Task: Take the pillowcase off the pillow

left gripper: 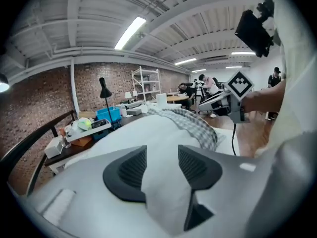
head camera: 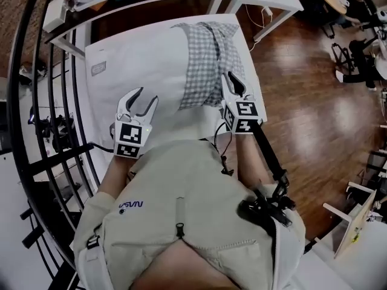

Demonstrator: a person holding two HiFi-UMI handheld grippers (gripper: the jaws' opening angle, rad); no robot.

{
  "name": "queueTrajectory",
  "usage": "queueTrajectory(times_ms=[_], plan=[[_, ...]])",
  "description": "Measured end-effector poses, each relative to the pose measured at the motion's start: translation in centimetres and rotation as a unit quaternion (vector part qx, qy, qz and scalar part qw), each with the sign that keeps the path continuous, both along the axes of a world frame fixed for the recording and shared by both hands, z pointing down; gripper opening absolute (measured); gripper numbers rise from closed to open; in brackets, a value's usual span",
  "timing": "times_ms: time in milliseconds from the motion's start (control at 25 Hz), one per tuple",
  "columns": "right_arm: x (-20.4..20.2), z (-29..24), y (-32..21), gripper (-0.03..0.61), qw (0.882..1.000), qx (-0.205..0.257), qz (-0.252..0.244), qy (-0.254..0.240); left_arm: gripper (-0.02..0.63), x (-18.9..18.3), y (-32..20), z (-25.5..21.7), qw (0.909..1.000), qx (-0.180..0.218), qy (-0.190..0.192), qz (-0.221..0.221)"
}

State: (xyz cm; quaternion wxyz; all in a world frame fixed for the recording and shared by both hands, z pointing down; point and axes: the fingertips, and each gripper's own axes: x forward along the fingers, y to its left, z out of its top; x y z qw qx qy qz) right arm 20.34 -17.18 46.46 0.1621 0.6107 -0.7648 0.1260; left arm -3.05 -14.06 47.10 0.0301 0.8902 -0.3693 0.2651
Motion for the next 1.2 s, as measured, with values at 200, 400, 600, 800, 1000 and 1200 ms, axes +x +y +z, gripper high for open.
queueTrajectory(times_ms=[200, 400, 600, 800, 1000, 1200], plan=[[-2.9, 4.9, 6.3, 0.107, 0.996, -0.089, -0.002, 0.004, 0.296, 2.4, 2.9, 5.7, 0.9971, -0.067, -0.029, 0.022], [-6.4, 10.7, 7.1, 0.139, 0.986, -0.163, -0.025, 0.000, 0.209, 2.6, 1.3, 9.1, 0.9950, -0.062, -0.074, 0.023], [-5.3, 11.2, 5.5, 0.008, 0.987, -0.153, -0.008, 0.049, 0.047, 2.5, 0.1, 6.2, 0.9972, -0.044, -0.056, 0.021], [-1.1, 5.8, 4.4, 0.006, 0.992, -0.079, 0.041, 0.085, 0.034, 1.3, -3.0, 0.0, 0.9998, 0.009, -0.019, -0.007], [4.8, 3.6, 4.1, 0.006, 0.986, -0.054, 0.103, 0.116, 0.032, -1.0, -5.6, -2.2, 0.9989, 0.018, 0.017, -0.041], [18.3, 5.4, 8.2, 0.002, 0.959, -0.101, 0.247, 0.094, 0.023, -6.3, -6.3, -1.4, 0.9938, -0.004, 0.032, -0.106]])
